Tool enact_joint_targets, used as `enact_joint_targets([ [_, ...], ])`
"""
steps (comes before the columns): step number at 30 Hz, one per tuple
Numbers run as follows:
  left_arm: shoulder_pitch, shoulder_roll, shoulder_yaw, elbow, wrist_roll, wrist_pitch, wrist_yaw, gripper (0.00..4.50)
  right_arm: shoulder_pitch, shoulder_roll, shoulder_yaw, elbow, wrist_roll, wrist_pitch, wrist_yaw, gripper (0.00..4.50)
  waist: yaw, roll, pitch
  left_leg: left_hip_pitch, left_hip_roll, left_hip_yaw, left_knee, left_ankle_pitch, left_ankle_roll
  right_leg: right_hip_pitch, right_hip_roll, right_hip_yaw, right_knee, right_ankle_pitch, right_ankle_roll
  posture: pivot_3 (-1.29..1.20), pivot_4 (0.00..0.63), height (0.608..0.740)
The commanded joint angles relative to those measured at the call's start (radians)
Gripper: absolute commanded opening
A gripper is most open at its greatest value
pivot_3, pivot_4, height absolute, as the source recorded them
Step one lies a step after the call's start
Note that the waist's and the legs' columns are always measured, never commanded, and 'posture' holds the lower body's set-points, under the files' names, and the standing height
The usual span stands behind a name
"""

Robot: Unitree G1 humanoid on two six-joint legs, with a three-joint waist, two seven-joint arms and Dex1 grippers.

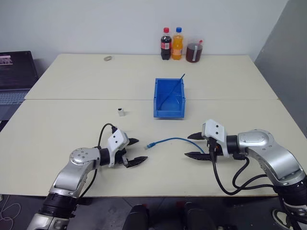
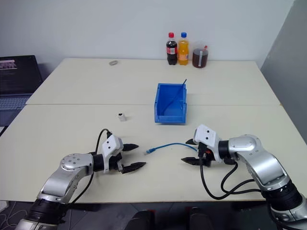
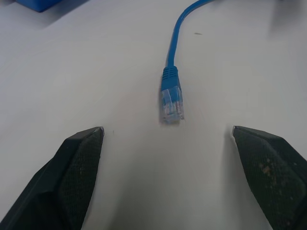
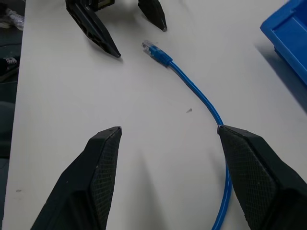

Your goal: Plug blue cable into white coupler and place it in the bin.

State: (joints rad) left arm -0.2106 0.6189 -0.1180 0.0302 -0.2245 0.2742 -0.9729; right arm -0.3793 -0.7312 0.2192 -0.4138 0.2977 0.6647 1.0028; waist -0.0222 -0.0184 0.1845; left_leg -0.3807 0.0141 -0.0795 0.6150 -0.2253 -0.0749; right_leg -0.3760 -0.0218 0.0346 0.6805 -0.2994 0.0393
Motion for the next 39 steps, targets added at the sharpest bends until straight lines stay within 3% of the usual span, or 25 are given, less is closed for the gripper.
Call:
enact_joint_targets([
  [1, -0.002, -0.034, -0.056, 0.087, 0.063, 0.009, 0.037, 4.49, -0.006, -0.011, -0.016, -0.044, 0.014, -0.003, -0.003, 3.39, 0.001, 0.0, 0.0, 0.001, 0.0, 0.0, 0.001, 0.0, 0.0, 0.002, 0.0, 0.0, 0.0, 0.0, 0.0, 0.0, 0.15, 0.74],
  [4, -0.012, -0.064, -0.067, 0.104, 0.072, 0.006, 0.048, 4.49, -0.006, -0.011, -0.013, -0.049, 0.011, -0.003, -0.007, 3.39, 0.003, 0.0, 0.0, 0.001, 0.0, 0.0, 0.005, 0.0, 0.0, 0.003, 0.0, 0.0, 0.0, 0.001, 0.003, 0.0, 0.15, 0.74],
  [7, -0.015, -0.079, -0.073, 0.112, 0.079, 0.003, 0.05, 4.09, -0.009, -0.009, -0.011, -0.055, 0.012, 0.002, -0.011, 3.39, 0.004, 0.001, -0.001, 0.001, 0.0, -0.001, 0.01, 0.0, 0.0, 0.005, 0.0, 0.0, 0.0, 0.002, 0.005, 0.0, 0.15, 0.74],
  [26, -0.005, -0.089, -0.066, 0.077, 0.058, 0.006, 0.02, 0.19, 0.0, 0.009, -0.028, -0.052, 0.017, -0.009, -0.046, 3.39, 0.004, 0.001, -0.001, -0.002, -0.001, 0.0, 0.011, -0.001, 0.002, 0.004, 0.0, 0.003, -0.002, 0.003, 0.006, 0.0, 0.15, 0.74],
  [37, -0.019, -0.046, 0.112, -0.143, -0.211, 0.225, -0.021, 0.16, 0.056, 0.062, -0.111, -0.098, 0.163, 0.056, -0.077, 3.39, -0.007, -0.002, 0.001, -0.011, 0.0, 0.0, 0.011, -0.001, 0.002, -0.005, 0.001, 0.002, -0.001, 0.003, 0.005, 0.0, 0.15, 0.74],
  [39, -0.053, -0.062, 0.165, -0.225, -0.34, 0.337, 0.0, 0.16, 0.07, 0.123, -0.154, -0.12, 0.265, 0.143, -0.128, 3.39, -0.007, -0.002, 0.001, -0.016, 0.0, 0.0, 0.012, -0.001, 0.002, -0.01, 0.001, 0.002, 0.0, 0.003, 0.005, 0.0, 0.15, 0.74],
])
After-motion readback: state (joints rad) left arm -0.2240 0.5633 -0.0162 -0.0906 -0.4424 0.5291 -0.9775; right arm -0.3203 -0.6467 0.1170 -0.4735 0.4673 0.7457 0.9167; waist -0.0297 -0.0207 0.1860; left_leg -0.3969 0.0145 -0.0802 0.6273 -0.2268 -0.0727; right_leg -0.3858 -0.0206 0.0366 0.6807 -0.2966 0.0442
